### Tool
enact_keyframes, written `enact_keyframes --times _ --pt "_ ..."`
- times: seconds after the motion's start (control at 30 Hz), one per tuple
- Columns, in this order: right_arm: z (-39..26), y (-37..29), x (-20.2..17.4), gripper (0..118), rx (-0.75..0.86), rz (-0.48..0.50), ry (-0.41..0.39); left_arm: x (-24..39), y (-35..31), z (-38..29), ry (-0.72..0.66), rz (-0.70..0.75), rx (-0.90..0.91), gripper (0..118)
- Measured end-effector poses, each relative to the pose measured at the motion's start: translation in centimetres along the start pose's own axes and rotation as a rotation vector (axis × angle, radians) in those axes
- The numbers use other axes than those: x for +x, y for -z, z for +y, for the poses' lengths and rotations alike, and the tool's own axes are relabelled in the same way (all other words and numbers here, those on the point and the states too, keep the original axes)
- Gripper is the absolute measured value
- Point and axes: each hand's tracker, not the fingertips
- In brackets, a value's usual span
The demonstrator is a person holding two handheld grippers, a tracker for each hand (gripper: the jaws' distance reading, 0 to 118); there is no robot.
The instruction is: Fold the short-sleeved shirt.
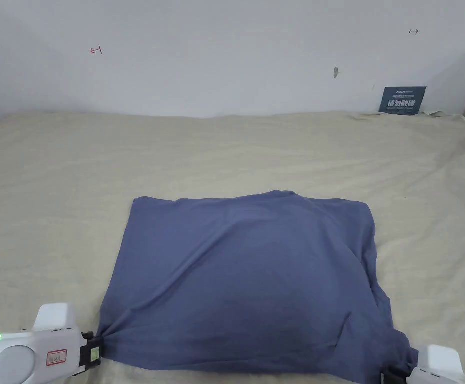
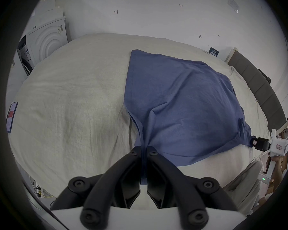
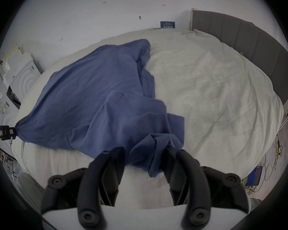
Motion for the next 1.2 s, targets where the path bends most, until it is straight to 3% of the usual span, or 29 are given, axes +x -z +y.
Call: enact_keyframes --times 0.07,0.1,0.6,0.97,1.2 --pt "-0.3 0.2 -0.2 10 -0.006 0.007 0.002 -0.1 0.2 -0.1 -0.001 -0.002 -0.002 2" --pt "-0.4 0.1 -0.3 4 -0.003 0.005 0.001 -0.1 0.2 -0.1 -0.001 -0.002 -0.002 2" --pt "3.6 -4.3 -0.6 3 0.113 0.029 -0.034 -0.8 0.3 0.9 -0.047 -0.02 0.017 2" --pt "12.7 -3.7 -1.9 3 0.21 0.028 -0.063 -0.9 2.3 8.2 -0.045 -0.014 0.086 2" --pt "18.2 0.4 -3.0 3 0.186 0.002 -0.098 -0.6 6.5 13.2 -0.016 0.014 0.079 2"
